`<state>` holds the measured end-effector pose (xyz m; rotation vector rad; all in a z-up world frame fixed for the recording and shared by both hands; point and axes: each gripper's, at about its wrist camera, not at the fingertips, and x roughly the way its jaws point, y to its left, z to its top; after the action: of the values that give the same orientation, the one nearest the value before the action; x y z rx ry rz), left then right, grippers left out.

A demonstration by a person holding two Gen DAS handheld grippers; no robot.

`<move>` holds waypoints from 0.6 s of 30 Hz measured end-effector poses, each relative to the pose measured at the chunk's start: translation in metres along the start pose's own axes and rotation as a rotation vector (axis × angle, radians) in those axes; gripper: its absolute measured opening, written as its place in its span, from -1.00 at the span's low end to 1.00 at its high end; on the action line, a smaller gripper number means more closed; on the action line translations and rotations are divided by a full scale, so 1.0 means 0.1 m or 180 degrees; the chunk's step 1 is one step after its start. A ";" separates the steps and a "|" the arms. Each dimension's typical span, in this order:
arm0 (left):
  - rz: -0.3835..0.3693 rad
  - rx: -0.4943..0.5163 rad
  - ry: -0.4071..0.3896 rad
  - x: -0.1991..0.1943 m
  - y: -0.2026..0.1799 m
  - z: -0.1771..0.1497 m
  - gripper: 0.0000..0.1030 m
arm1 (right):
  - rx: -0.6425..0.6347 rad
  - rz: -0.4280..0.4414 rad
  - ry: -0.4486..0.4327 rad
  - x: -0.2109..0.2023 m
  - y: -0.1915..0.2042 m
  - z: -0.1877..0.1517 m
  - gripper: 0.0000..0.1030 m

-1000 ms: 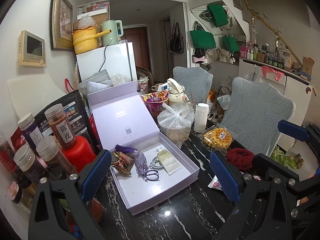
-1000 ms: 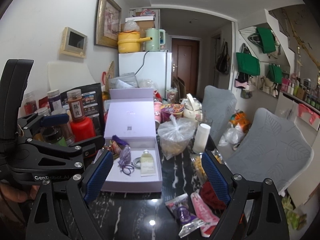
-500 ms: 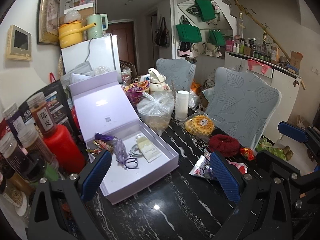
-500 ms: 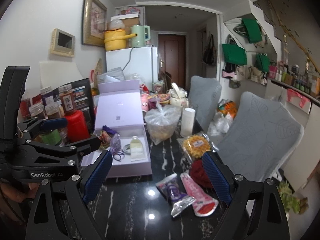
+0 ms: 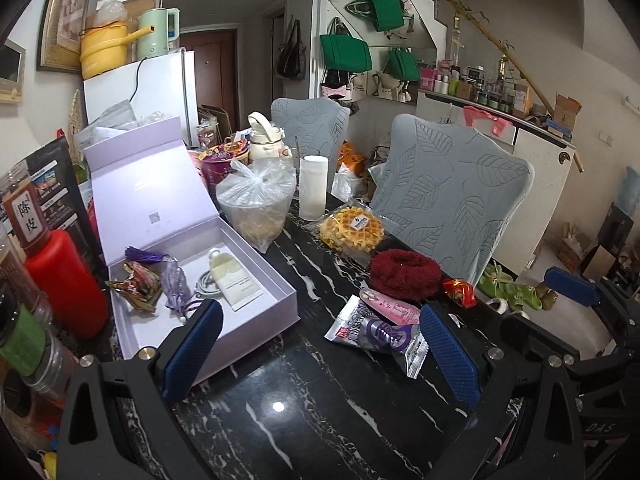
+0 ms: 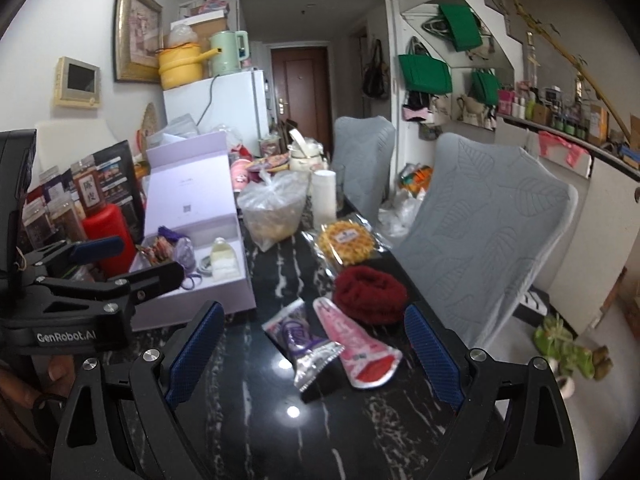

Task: Organize soft objects
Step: 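Move the left tool toward the purple-and-silver snack bag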

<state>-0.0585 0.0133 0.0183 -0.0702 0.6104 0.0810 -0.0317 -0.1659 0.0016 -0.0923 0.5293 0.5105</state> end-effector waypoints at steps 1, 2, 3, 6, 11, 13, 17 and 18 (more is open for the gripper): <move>-0.0013 0.0001 0.0012 0.03 -0.01 -0.01 0.95 | 0.0021 -0.0007 0.0023 0.02 -0.03 -0.02 0.80; -0.0031 0.0000 0.0029 0.06 -0.03 -0.02 0.95 | 0.0050 -0.0019 0.0045 0.05 -0.07 -0.06 0.80; -0.0067 0.0002 0.0057 0.11 -0.04 -0.04 0.95 | 0.0064 -0.0030 0.0054 0.07 -0.10 -0.08 0.80; -0.0163 0.0011 0.0154 0.25 -0.09 -0.08 0.95 | 0.0077 -0.0043 0.0109 0.15 -0.18 -0.15 0.80; -0.0246 0.0034 0.0281 0.46 -0.17 -0.15 0.95 | 0.0100 -0.0031 0.0239 0.29 -0.30 -0.25 0.80; -0.0276 0.0049 0.0328 0.55 -0.20 -0.17 0.95 | 0.0109 -0.0026 0.0275 0.33 -0.34 -0.28 0.80; -0.0313 0.0023 0.0387 0.68 -0.26 -0.21 0.95 | 0.0127 0.0004 0.0381 0.44 -0.44 -0.35 0.80; -0.0328 0.0024 0.0413 0.72 -0.27 -0.21 0.95 | 0.0135 0.0013 0.0410 0.47 -0.45 -0.37 0.80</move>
<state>-0.0094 -0.0115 -0.0393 -0.1000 0.7357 -0.0259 0.0085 -0.1925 -0.0556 -0.0839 0.6660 0.4992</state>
